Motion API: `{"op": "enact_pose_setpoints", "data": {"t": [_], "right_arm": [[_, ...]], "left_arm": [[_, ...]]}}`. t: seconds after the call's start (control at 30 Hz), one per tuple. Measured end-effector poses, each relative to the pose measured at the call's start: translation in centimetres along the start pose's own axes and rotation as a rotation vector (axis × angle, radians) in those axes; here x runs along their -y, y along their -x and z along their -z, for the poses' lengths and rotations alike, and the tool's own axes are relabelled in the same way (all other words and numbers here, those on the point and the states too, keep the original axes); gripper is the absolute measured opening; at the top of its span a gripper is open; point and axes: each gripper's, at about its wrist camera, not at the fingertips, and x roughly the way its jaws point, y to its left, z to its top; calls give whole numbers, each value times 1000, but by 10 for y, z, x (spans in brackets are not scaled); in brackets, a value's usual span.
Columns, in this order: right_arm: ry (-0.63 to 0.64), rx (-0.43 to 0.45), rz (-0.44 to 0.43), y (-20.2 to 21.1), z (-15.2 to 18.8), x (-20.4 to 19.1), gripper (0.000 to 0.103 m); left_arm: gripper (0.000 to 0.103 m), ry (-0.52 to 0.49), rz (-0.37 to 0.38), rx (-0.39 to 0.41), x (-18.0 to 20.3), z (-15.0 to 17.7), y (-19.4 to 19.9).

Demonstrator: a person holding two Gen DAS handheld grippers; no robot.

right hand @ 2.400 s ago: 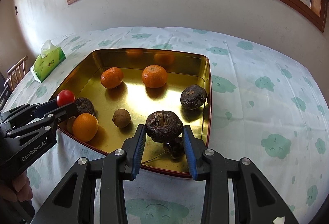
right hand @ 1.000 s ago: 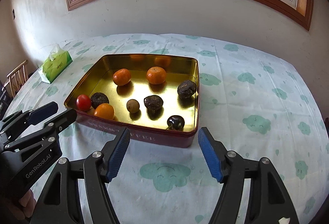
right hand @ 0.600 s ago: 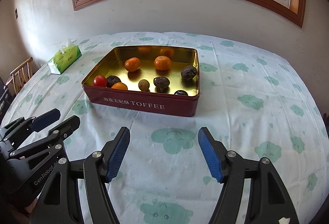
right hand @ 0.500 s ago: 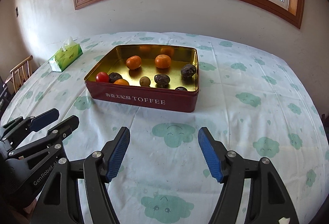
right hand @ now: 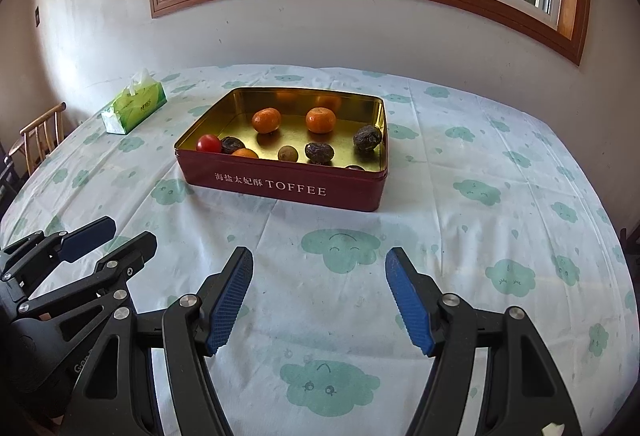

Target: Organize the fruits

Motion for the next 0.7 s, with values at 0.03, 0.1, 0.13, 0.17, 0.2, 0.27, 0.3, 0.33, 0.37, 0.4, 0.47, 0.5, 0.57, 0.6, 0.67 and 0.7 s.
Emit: {"op": "enact_pose_setpoints", "data": {"t": [0.03, 0.1, 0.13, 0.17, 0.2, 0.27, 0.3, 0.33, 0.37, 0.4, 0.47, 0.5, 0.57, 0.6, 0.67, 0.7], "right_arm": [[-2, -3, -1, 0, 1, 1, 66], [-5, -9, -1, -2, 2, 1, 66], [-7, -11, -2, -2, 3, 1, 66], [-7, -13, -4, -3, 3, 1, 66], [-7, -14, -4, -3, 3, 2, 66], [-7, -14, -4, -3, 4, 2, 66], [-6, -15, -4, -3, 4, 2, 66], [-7, -16, -3, -3, 4, 2, 66], [-7, -15, -4, -3, 4, 2, 66], [-7, -17, -5, -3, 4, 2, 66], [-7, -18, -6, -4, 5, 2, 66], [-6, -18, -6, -4, 5, 2, 66], [-7, -19, -7, -4, 5, 2, 66], [-7, -19, -8, -4, 5, 2, 66], [-6, -21, -9, -5, 6, 1, 66], [-6, -21, -9, -5, 6, 1, 66]], "left_arm": [[43, 0, 0, -2, 0, 1, 0], [43, 1, -1, -7, 1, 2, -1], [43, 1, 0, -10, 1, 2, -2], [43, 2, 0, -13, 1, 3, -2], [43, 4, 0, -16, 2, 3, -3], [43, 6, 3, -21, 2, 4, -3], [43, 5, 2, -22, 2, 4, -3], [43, 4, 1, -23, 3, 4, -4], [43, 4, 3, -22, 2, 4, -4], [43, 5, 3, -22, 2, 4, -4], [43, 6, 3, -22, 3, 4, -4], [43, 6, 4, -22, 3, 4, -4], [43, 7, 2, -23, 3, 4, -4], [43, 8, 4, -23, 3, 4, -4], [43, 8, 6, -25, 2, 6, -5], [43, 8, 5, -24, 3, 5, -5]]}}
